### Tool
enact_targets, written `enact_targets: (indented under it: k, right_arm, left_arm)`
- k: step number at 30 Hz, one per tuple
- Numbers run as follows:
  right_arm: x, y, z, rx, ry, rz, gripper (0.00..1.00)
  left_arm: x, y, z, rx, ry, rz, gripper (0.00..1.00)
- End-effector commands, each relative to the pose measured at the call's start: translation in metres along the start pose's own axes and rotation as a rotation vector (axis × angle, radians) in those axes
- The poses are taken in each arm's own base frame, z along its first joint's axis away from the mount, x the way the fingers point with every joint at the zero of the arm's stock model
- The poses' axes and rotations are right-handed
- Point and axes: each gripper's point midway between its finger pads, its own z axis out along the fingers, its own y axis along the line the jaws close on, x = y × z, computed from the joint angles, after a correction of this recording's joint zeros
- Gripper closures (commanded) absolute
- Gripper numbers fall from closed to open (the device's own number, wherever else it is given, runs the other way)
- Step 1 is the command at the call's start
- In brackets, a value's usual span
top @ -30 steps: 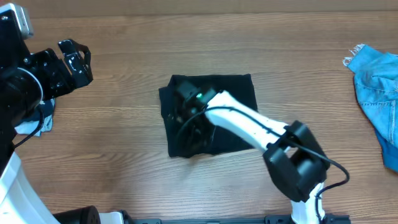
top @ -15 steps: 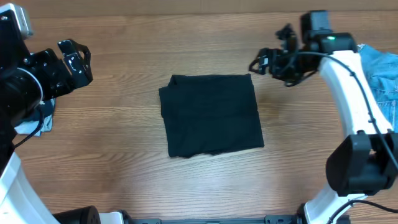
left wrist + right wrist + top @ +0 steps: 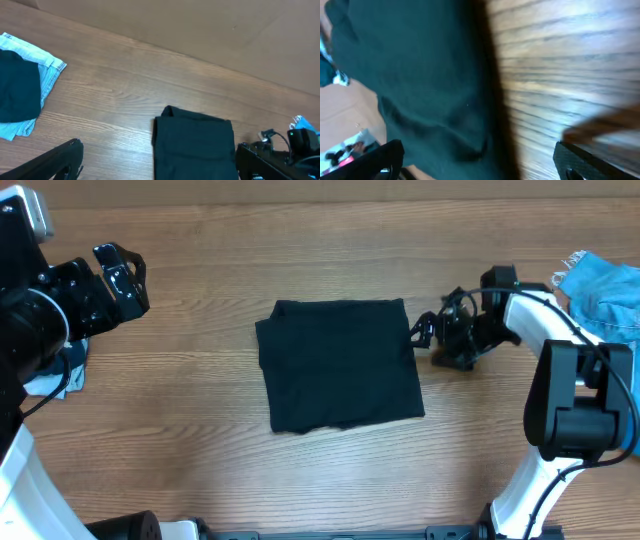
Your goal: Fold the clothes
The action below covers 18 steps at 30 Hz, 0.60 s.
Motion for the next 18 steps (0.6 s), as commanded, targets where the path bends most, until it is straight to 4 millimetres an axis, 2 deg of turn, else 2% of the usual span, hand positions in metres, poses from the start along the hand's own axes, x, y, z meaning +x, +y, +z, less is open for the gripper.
enact_targets:
  k: [1, 8, 11, 13, 17, 18]
  right_arm:
    - [0.009, 0.008, 0.011, -0.084, 0.018, -0.020, 0.01]
    - [0.023, 0.021, 0.030, -0.171, 0.044, -0.050, 0.05]
    - [0.027, 0.032, 0.036, -0.196, 0.063, -0.074, 0.07]
    - [0.028, 0.036, 0.040, -0.197, 0.068, -0.093, 0.17]
    - [0.021, 0.037, 0.040, -0.199, 0.042, -0.116, 0.56]
    - [0.018, 0.035, 0.038, -0.200, 0.031, -0.117, 0.62]
  left_arm:
    - [0.000, -0.002, 0.000, 0.011, -0.001, 0.014, 0.00]
    - [0.000, -0.002, 0.000, 0.011, -0.001, 0.014, 0.00]
    - [0.000, -0.002, 0.000, 0.011, -0.001, 0.015, 0.00]
    - [0.000, -0.002, 0.000, 0.011, -0.001, 0.015, 0.00]
    - [0.000, -0.002, 0.000, 0.011, -0.001, 0.015, 0.00]
    - [0.000, -0.002, 0.000, 0.011, -0.001, 0.015, 0.00]
